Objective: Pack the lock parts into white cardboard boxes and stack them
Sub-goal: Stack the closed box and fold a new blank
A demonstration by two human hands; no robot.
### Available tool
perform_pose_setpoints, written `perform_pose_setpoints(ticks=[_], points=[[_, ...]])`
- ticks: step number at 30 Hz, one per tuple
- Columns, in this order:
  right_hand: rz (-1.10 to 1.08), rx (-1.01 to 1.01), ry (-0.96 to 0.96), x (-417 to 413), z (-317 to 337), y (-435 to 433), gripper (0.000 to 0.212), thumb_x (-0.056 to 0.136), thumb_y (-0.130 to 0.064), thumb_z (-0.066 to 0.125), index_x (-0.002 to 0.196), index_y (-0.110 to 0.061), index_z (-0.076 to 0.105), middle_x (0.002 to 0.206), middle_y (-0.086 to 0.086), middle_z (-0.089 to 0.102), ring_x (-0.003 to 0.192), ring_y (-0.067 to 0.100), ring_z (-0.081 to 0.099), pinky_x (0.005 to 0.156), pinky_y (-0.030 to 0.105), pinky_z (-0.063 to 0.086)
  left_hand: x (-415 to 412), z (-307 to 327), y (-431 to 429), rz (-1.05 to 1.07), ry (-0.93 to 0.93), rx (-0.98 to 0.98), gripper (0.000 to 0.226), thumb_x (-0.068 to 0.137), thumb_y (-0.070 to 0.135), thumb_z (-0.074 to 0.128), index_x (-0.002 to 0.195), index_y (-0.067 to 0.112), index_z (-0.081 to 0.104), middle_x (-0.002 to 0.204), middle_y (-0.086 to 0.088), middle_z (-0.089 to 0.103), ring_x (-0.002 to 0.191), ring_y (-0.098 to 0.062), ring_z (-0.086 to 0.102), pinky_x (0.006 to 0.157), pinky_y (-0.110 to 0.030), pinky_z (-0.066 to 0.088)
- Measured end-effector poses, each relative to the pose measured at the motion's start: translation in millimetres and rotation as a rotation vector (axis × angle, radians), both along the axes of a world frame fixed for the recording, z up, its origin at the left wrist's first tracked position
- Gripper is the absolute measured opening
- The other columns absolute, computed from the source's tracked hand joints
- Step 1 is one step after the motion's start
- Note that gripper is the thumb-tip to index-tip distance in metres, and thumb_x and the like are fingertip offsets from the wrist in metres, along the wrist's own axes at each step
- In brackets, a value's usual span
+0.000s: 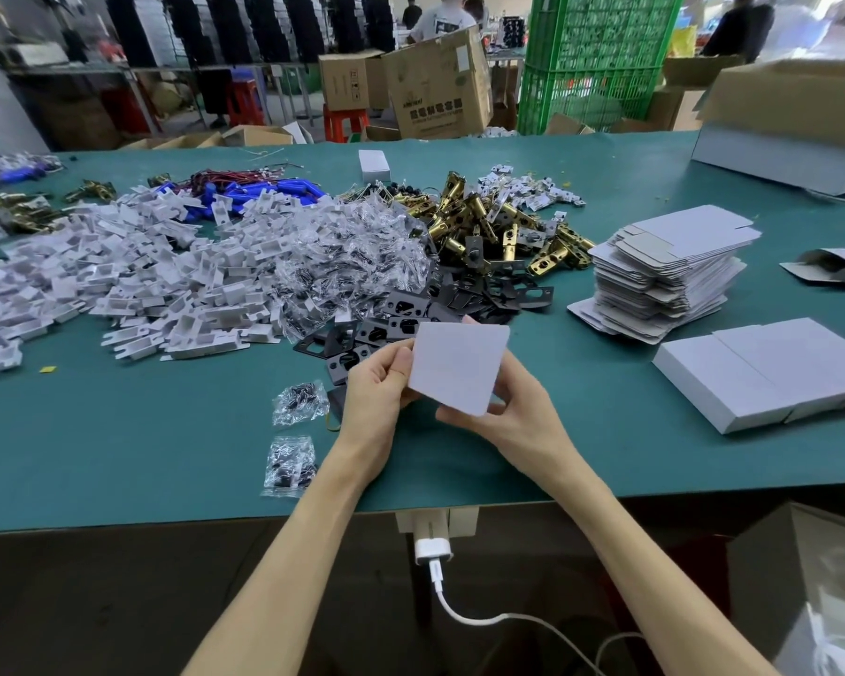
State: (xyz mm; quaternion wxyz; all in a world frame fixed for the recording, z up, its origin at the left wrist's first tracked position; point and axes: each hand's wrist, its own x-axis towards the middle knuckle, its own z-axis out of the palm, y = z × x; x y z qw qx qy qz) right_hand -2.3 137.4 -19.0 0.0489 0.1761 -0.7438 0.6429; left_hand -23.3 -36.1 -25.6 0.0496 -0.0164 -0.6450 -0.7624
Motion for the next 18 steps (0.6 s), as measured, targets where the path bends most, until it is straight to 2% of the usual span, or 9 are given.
perform_pose_setpoints(ticks=[2, 5, 8, 10, 11, 13, 15, 16, 18], points=[[0.026, 0.018, 0.023, 0.4, 2.3, -1.0, 0.091, 0.078, -0.025, 0.088, 0.153, -0.035, 0.039, 0.139, -0.031, 0.055, 0.123, 0.006, 0.058, 0.086, 0.027, 0.057, 0.6, 1.2, 0.0, 0.002, -0.001, 0.002, 0.025, 0.109, 0.013, 0.05, 0.12, 0.009, 0.072, 0.112, -0.01, 0.078, 0.1, -0.022, 0.072, 0.085, -0.036, 0.061], [0.007, 0.029, 0.069, -1.9, 2.0, 1.8, 0.09, 0.075, -0.026, 0.09, 0.15, -0.038, 0.041, 0.151, -0.029, 0.044, 0.134, 0.012, 0.051, 0.097, 0.027, 0.052, 1.7, 2.1, -1.1, -0.01, 0.015, -0.023, 0.021, 0.106, 0.012, 0.056, 0.115, 0.007, 0.075, 0.112, -0.015, 0.077, 0.101, -0.034, 0.071, 0.083, -0.048, 0.06], [-0.024, 0.041, 0.045, -3.5, -0.7, 2.0, 0.085, 0.071, -0.026, 0.093, 0.143, -0.035, 0.049, 0.135, -0.019, 0.061, 0.127, 0.015, 0.057, 0.103, 0.04, 0.051, 2.7, 1.2, -1.3, -0.034, 0.004, -0.049, 0.017, 0.103, 0.01, 0.062, 0.114, 0.004, 0.074, 0.107, -0.021, 0.077, 0.103, -0.047, 0.071, 0.082, -0.056, 0.059], [-0.056, 0.087, 0.086, -4.0, -2.8, 0.7, 0.076, 0.07, -0.034, 0.093, 0.135, -0.034, 0.052, 0.129, -0.013, 0.063, 0.125, 0.016, 0.057, 0.101, 0.044, 0.052, 3.4, 0.8, -1.3, -0.089, -0.012, -0.071, 0.018, 0.102, 0.007, 0.064, 0.115, 0.0, 0.073, 0.103, -0.025, 0.077, 0.1, -0.05, 0.073, 0.087, -0.064, 0.057], [-0.056, 0.101, 0.107, -4.0, -3.8, -0.1, 0.075, 0.071, -0.036, 0.092, 0.134, -0.031, 0.052, 0.13, -0.01, 0.061, 0.126, 0.019, 0.055, 0.1, 0.044, 0.052, 3.8, 0.7, -1.4, -0.115, -0.014, -0.078, 0.018, 0.102, 0.006, 0.064, 0.115, -0.002, 0.073, 0.101, -0.025, 0.077, 0.097, -0.047, 0.074, 0.087, -0.064, 0.058], [-0.042, 0.118, 0.132, -3.7, -5.9, -2.0, 0.073, 0.077, -0.034, 0.089, 0.136, -0.028, 0.048, 0.133, -0.005, 0.058, 0.127, 0.019, 0.053, 0.099, 0.042, 0.053, 4.4, 0.9, -1.9, -0.136, -0.009, -0.074, 0.018, 0.102, 0.006, 0.063, 0.114, -0.003, 0.073, 0.099, -0.022, 0.078, 0.094, -0.04, 0.077, 0.082, -0.054, 0.062], [-0.038, 0.135, 0.16, -2.2, -7.5, -4.8, 0.069, 0.08, -0.03, 0.086, 0.135, -0.029, 0.045, 0.13, -0.002, 0.054, 0.124, 0.016, 0.053, 0.096, 0.032, 0.053, 5.0, 2.0, -2.2, -0.134, -0.007, -0.052, 0.018, 0.1, 0.004, 0.064, 0.113, -0.003, 0.074, 0.099, -0.021, 0.079, 0.092, -0.036, 0.078, 0.076, -0.044, 0.065], [-0.038, 0.14, 0.179, -1.3, -8.1, -6.4, 0.067, 0.081, -0.029, 0.085, 0.133, -0.033, 0.044, 0.128, -0.001, 0.052, 0.122, 0.015, 0.053, 0.094, 0.026, 0.051, 4.6, 2.2, -1.8, -0.135, -0.01, -0.042, 0.018, 0.098, 0.001, 0.065, 0.112, -0.002, 0.075, 0.099, -0.022, 0.078, 0.092, -0.037, 0.078, 0.075, -0.042, 0.065], [-0.043, 0.151, 0.216, -0.4, -8.3, -8.7, 0.064, 0.082, -0.028, 0.083, 0.127, -0.044, 0.04, 0.122, 0.001, 0.05, 0.116, 0.013, 0.053, 0.09, 0.017, 0.048, 3.0, 1.7, -1.6, -0.135, -0.023, -0.042, 0.02, 0.094, -0.007, 0.064, 0.108, -0.001, 0.077, 0.098, -0.025, 0.077, 0.093, -0.044, 0.076, 0.077, -0.049, 0.065]])
